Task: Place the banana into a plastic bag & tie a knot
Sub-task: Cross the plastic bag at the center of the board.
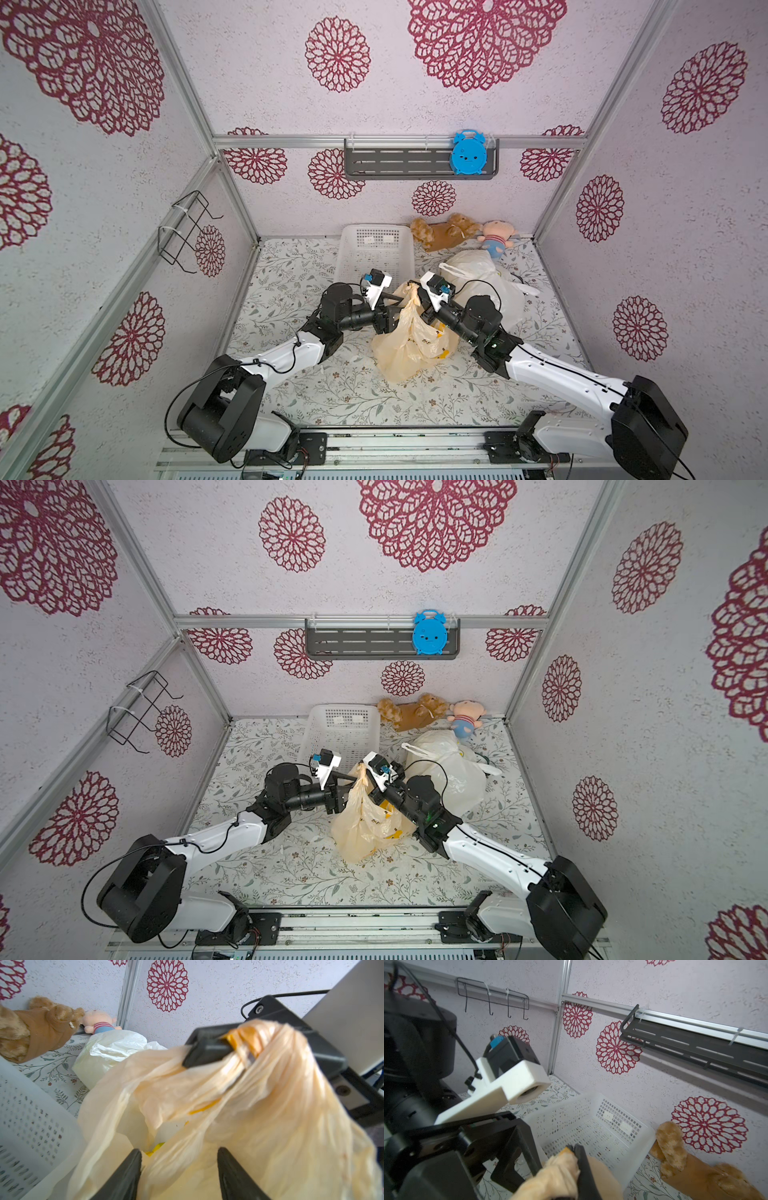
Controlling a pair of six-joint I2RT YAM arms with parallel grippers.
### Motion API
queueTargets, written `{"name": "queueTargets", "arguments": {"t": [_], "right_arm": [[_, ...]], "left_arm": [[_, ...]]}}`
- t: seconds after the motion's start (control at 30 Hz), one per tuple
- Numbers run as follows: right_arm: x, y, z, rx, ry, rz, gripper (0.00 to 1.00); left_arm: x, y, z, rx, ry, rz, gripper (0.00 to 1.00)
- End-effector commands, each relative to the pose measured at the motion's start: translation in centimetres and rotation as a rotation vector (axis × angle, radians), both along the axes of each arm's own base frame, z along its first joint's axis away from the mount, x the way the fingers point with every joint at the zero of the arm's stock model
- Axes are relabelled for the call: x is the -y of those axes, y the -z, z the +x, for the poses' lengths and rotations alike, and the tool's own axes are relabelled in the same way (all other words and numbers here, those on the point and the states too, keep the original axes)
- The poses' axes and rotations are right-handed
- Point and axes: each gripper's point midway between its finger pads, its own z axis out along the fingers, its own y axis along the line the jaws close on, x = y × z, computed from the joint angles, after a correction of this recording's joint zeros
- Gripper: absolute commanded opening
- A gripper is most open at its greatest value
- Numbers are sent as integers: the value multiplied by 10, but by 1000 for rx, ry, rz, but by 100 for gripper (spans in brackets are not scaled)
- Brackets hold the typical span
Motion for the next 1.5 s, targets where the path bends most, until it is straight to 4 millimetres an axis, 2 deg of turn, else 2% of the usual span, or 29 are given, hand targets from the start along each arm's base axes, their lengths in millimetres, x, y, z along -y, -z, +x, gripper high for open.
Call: {"name": "queueTargets", "arguments": {"t": [0.0,0.17,0.57,0.8,1.07,1.23,1.47], "right_arm": [[10,-56,-10,57,-80,254,0],[13,-59,-10,21,-156,355,0],[-13,-61,-12,-53,-350,455,0],[-18,-59,-14,-65,-394,450,0],[-19,-62,-14,-69,-464,476,0],[-21,-63,-9,-74,-485,476,0],[-24,-58,-4,-91,-503,471,0]], "left_arm": [[2,-4,3,37,-56,-42,62],[-1,0,3,48,-102,-62,62],[1,7,5,66,-177,-160,64],[-21,13,6,79,-290,-97,72],[-51,20,6,89,-416,22,89],[-68,16,-2,92,-448,50,92],[-103,4,-9,51,-557,72,98]]}}
